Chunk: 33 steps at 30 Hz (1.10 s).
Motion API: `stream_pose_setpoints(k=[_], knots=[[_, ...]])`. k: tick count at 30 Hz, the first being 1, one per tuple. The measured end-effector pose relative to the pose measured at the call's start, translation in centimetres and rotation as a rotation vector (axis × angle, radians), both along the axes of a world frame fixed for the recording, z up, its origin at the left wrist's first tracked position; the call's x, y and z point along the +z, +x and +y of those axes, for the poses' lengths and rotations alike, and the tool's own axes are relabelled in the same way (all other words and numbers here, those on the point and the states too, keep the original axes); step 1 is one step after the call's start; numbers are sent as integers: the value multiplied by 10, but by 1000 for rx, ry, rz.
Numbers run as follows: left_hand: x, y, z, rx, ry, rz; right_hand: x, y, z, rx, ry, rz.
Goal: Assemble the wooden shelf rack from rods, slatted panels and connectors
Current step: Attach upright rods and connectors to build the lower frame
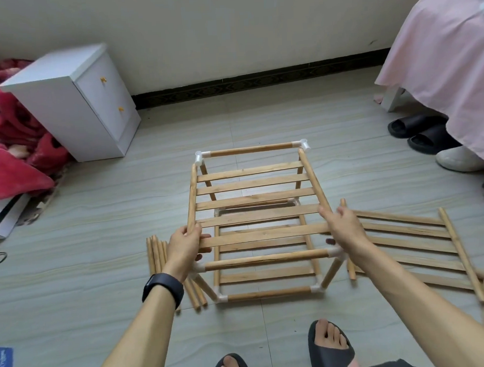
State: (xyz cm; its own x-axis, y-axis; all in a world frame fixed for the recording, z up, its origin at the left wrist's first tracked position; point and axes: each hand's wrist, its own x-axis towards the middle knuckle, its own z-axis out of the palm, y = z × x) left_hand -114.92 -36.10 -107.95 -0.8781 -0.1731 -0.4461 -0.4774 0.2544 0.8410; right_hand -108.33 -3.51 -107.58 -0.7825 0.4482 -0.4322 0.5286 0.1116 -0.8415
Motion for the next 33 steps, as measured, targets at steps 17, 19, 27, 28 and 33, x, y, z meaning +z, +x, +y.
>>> stream_pose_setpoints(k=[17,19,27,28,33], knots=[[-33,16,4,318,102,36,-25,17,-6,-168,29,33],[-32,13,6,358,96,46,-22,11,-8,-193,65,30],[-33,5,9,382,86,91,-20,-7,-7,-193,137,-8],[-32,5,9,380,77,97,-20,-8,-7,-202,131,1],[-27,16,8,310,14,78,-27,-7,-3,-209,147,29]])
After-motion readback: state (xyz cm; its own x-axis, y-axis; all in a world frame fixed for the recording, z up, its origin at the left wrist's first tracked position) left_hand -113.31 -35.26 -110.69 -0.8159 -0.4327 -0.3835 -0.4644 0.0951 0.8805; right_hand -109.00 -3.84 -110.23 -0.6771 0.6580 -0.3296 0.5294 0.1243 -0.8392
